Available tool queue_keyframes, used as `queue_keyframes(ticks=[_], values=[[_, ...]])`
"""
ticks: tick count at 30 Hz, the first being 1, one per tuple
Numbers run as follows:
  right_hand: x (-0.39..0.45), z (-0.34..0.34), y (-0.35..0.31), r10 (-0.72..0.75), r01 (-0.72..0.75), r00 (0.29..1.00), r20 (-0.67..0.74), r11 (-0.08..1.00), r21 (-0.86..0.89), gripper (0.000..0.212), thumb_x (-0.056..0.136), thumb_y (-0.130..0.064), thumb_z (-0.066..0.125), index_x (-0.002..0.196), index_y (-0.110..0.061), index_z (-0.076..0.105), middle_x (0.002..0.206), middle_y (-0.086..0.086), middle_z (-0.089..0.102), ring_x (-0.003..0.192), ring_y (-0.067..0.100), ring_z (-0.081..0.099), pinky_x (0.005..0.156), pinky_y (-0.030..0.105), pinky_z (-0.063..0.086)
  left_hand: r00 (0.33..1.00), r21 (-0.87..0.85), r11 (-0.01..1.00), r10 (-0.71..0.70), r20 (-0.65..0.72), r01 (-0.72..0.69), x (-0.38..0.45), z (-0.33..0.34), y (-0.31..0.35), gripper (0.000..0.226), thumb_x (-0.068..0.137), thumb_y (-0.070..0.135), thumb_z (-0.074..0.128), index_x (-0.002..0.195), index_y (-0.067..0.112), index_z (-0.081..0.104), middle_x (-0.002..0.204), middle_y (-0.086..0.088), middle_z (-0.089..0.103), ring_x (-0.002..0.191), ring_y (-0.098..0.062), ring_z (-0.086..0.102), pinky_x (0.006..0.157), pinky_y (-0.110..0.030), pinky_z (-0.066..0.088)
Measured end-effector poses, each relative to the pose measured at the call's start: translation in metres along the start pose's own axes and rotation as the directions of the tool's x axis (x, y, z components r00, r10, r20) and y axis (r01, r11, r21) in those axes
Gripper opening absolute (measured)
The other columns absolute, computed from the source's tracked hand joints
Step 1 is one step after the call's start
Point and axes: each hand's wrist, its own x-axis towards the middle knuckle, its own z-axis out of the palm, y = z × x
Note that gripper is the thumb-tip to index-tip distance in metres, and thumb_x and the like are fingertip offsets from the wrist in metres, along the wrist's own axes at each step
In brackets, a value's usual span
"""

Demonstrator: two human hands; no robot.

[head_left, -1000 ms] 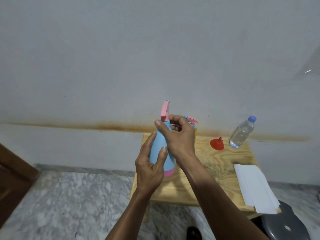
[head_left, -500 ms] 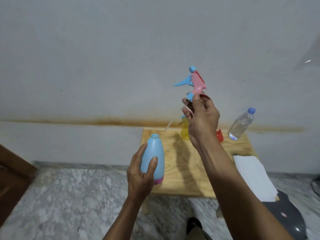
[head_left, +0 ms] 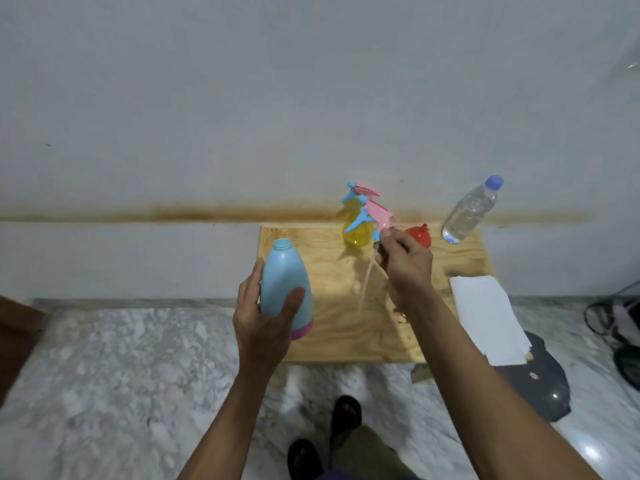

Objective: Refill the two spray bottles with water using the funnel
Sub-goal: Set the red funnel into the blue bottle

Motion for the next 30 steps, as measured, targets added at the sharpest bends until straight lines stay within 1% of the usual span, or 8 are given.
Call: queue_keyframes(ticks=[3, 6, 9, 13, 18, 21, 26, 30], values=[[0.015, -0.009, 0.05, 0.057, -0.06, 0.998, -0.019, 0.989, -0.137, 0.007, 0.091, -0.01, 0.069, 0.085, -0.007, 0.07, 0.063, 0.004, 0.057, 0.059, 0.016, 0.047, 0.057, 0.031, 0.039, 1.0, 0.02, 1.0, -0.021, -0.008, 0.021, 0.007, 0.008, -0.008, 0.077, 0.07, 0.06, 0.075, 0.139, 0.038, 0.05, 0.133, 0.007, 0.06, 0.117, -0.014, 0.062, 0.094, -0.051, 0.055], [0.027, -0.017, 0.094, 0.138, -0.13, 0.99, -0.003, 0.924, -0.36, 0.027, 0.085, -0.044, 0.072, 0.074, -0.02, 0.071, 0.061, -0.006, 0.062, 0.059, 0.013, 0.052, 0.058, 0.034, 0.042, 0.998, 0.052, 0.997, -0.052, -0.018, 0.053, 0.015, 0.017, -0.017, 0.071, 0.069, 0.06, 0.075, 0.134, 0.046, 0.048, 0.132, 0.001, 0.061, 0.115, -0.019, 0.063, 0.09, -0.052, 0.057], [0.036, -0.023, 0.123, 0.225, -0.175, 0.974, 0.034, 0.834, -0.523, 0.041, 0.081, -0.066, 0.063, 0.076, -0.025, 0.07, 0.062, -0.012, 0.062, 0.064, 0.012, 0.056, 0.058, 0.031, 0.042, 0.995, 0.076, 0.992, -0.096, -0.004, 0.096, 0.02, 0.027, -0.025, 0.081, 0.07, 0.061, 0.075, 0.142, 0.038, 0.045, 0.137, 0.003, 0.055, 0.12, -0.018, 0.06, 0.092, -0.05, 0.057], [0.049, -0.029, 0.146, 0.235, -0.158, 0.972, 0.012, 0.689, -0.707, 0.034, 0.089, -0.054, 0.063, 0.089, -0.022, 0.075, 0.068, -0.01, 0.063, 0.066, 0.012, 0.06, 0.057, 0.027, 0.042, 0.995, 0.117, 0.988, -0.103, -0.015, 0.104, 0.019, 0.043, -0.036, 0.08, 0.074, 0.05, 0.076, 0.144, 0.024, 0.048, 0.132, 0.007, 0.051, 0.121, -0.011, 0.057, 0.097, -0.046, 0.055], [0.061, -0.033, 0.162, 0.241, -0.113, 0.969, 0.056, 0.633, -0.766, 0.029, 0.092, -0.043, 0.065, 0.09, -0.016, 0.077, 0.079, 0.003, 0.073, 0.073, 0.017, 0.064, 0.058, 0.019, 0.04, 0.992, 0.127, 0.983, -0.129, -0.016, 0.13, 0.015, 0.055, -0.052, 0.068, 0.075, 0.048, 0.078, 0.135, 0.032, 0.05, 0.133, 0.001, 0.054, 0.119, -0.018, 0.06, 0.09, -0.051, 0.058], [0.066, -0.038, 0.171, 0.214, -0.05, 0.973, 0.09, 0.571, -0.819, 0.034, 0.092, -0.048, 0.061, 0.09, -0.019, 0.078, 0.077, 0.002, 0.073, 0.074, 0.02, 0.066, 0.063, 0.03, 0.045, 0.986, 0.142, 0.976, -0.163, -0.021, 0.164, 0.012, 0.059, -0.062, 0.067, 0.076, 0.045, 0.082, 0.133, 0.036, 0.049, 0.131, -0.003, 0.057, 0.117, -0.023, 0.062, 0.087, -0.053, 0.058], [0.072, -0.042, 0.182, 0.221, -0.065, 0.974, 0.055, 0.499, -0.864, 0.027, 0.094, -0.042, 0.06, 0.087, -0.02, 0.076, 0.08, -0.003, 0.071, 0.08, 0.02, 0.066, 0.065, 0.027, 0.036, 0.982, 0.165, 0.969, -0.19, 0.015, 0.185, 0.006, 0.068, -0.069, 0.065, 0.077, 0.032, 0.083, 0.13, 0.035, 0.047, 0.13, 0.012, 0.057, 0.115, -0.02, 0.063, 0.087, -0.05, 0.059], [0.072, -0.046, 0.184, 0.216, -0.063, 0.974, 0.06, 0.52, -0.852, 0.022, 0.095, -0.034, 0.061, 0.091, -0.019, 0.076, 0.087, -0.002, 0.072, 0.077, 0.013, 0.06, 0.064, 0.024, 0.031, 0.98, 0.222, 0.958, -0.194, 0.035, 0.181, 0.002, 0.076, -0.079, 0.071, 0.078, 0.034, 0.081, 0.138, 0.033, 0.043, 0.136, 0.018, 0.052, 0.123, -0.019, 0.059, 0.093, -0.047, 0.057]])
